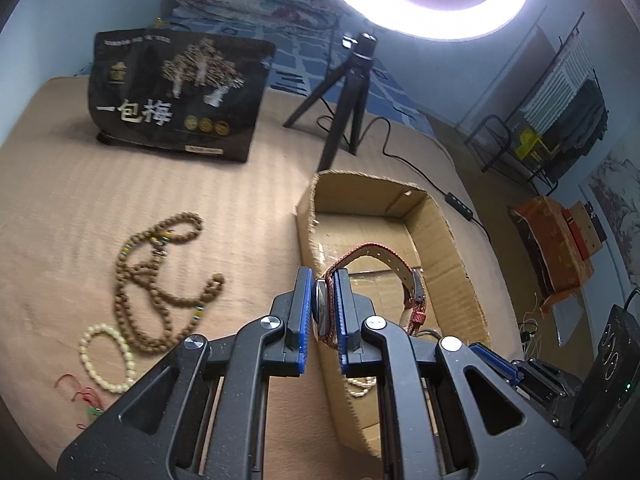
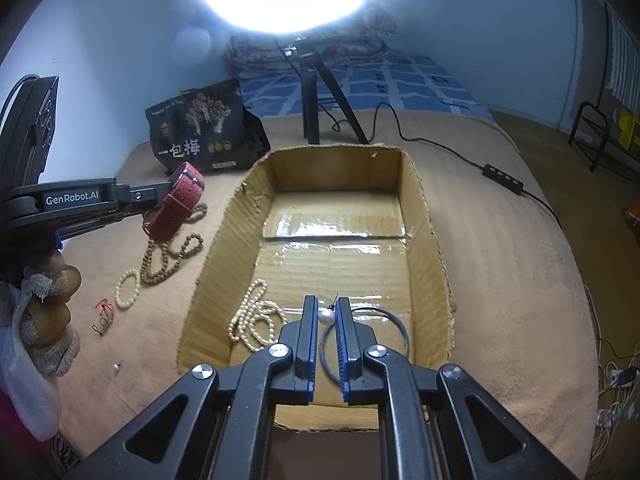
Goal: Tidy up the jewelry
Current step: 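Open the left tool to drop the watch while the right tool releases the earring into the box, then withdraw both tools from the box back over the remaining jewelry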
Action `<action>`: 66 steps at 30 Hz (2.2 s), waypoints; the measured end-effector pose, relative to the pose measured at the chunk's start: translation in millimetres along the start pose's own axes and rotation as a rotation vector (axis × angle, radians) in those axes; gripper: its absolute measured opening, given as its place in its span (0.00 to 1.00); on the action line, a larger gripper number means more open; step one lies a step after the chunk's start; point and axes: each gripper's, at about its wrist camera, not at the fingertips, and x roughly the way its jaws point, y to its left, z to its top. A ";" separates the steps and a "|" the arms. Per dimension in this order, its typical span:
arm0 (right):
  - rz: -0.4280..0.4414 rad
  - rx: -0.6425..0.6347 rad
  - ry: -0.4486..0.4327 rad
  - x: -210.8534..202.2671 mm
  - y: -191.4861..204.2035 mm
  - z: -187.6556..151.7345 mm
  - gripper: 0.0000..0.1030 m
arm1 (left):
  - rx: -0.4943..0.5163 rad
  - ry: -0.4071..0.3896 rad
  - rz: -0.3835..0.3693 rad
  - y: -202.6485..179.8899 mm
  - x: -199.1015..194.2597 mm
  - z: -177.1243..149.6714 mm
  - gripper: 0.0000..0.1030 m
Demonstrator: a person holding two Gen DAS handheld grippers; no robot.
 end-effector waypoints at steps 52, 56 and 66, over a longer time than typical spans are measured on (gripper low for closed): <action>-0.072 -0.133 -0.032 -15.1 60.8 6.9 0.98 | 0.056 -0.059 0.126 68.9 -61.0 4.1 0.52; -0.049 -0.148 -0.041 -12.9 78.0 11.3 0.98 | 0.024 -0.062 0.148 95.9 -70.2 5.9 0.52; 0.027 -0.168 -0.051 -1.9 117.7 22.5 0.98 | -0.012 -0.036 0.193 148.6 -75.9 0.3 0.52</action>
